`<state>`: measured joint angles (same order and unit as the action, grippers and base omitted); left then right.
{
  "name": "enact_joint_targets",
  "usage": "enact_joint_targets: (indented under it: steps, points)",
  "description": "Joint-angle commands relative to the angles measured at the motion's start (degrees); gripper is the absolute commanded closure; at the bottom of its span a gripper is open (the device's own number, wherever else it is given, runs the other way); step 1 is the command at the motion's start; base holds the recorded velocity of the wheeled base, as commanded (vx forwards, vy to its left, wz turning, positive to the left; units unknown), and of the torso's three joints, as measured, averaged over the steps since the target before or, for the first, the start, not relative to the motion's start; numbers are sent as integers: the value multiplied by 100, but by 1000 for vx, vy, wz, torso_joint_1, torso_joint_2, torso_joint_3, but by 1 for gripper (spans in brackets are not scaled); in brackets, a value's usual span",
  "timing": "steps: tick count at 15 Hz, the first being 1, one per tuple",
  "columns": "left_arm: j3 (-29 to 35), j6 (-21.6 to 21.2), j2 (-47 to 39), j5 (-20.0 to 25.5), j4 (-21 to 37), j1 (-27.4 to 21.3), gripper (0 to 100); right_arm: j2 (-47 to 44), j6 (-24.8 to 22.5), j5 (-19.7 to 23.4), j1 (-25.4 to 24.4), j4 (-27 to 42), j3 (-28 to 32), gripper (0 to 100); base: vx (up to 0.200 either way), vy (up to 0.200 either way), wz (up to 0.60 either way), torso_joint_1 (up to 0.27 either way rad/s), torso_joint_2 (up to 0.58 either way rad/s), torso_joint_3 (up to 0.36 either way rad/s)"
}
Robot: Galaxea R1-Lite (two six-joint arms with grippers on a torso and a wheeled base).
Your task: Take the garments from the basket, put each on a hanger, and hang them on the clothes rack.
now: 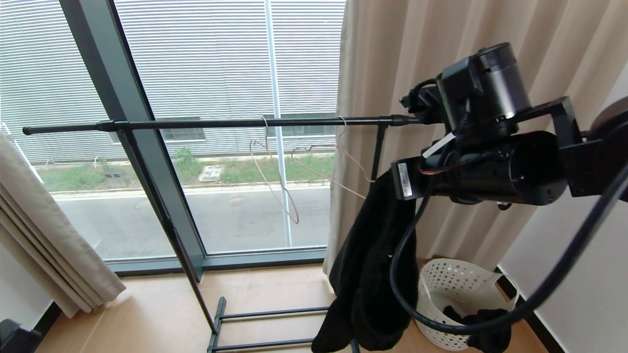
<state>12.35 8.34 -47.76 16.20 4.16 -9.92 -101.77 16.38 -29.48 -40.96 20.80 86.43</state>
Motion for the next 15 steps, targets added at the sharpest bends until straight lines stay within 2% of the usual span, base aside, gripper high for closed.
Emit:
enact_joint_targets:
  steps: [1,2,3,4,7,11,15]
  points:
    - [1156,959,-1983,138,-3,-581,0,-1355,849,-146,-175,1049,1728,100,0,0,0,0,0,0]
    - [1358,1276,-2273,138,-11,-774,0,-1486,919,-146,-184,1163,1983,100,0,0,0,0,0,0]
    - [1780,1838,-2879,138,-20,-1091,0,-1689,1042,-146,-237,1234,2352,100,0,0,0,0,0,0]
    - [2070,2198,-3301,138,-20,-1328,0,-1794,1095,-146,-255,1234,2528,100,0,0,0,0,0,0]
    - [2852,3033,-4338,111,-3,-1917,0,-1882,1095,-137,-272,1199,2721,100,0,0,0,0,0,0]
    - [3705,3622,-5208,85,-11,-2277,0,-1908,1323,-146,-571,1181,2816,100,0,0,0,0,0,0]
    - [4135,3939,-5867,-328,-29,-2339,0,-1856,1438,-155,-773,1181,2816,100,0,0,0,0,0,0]
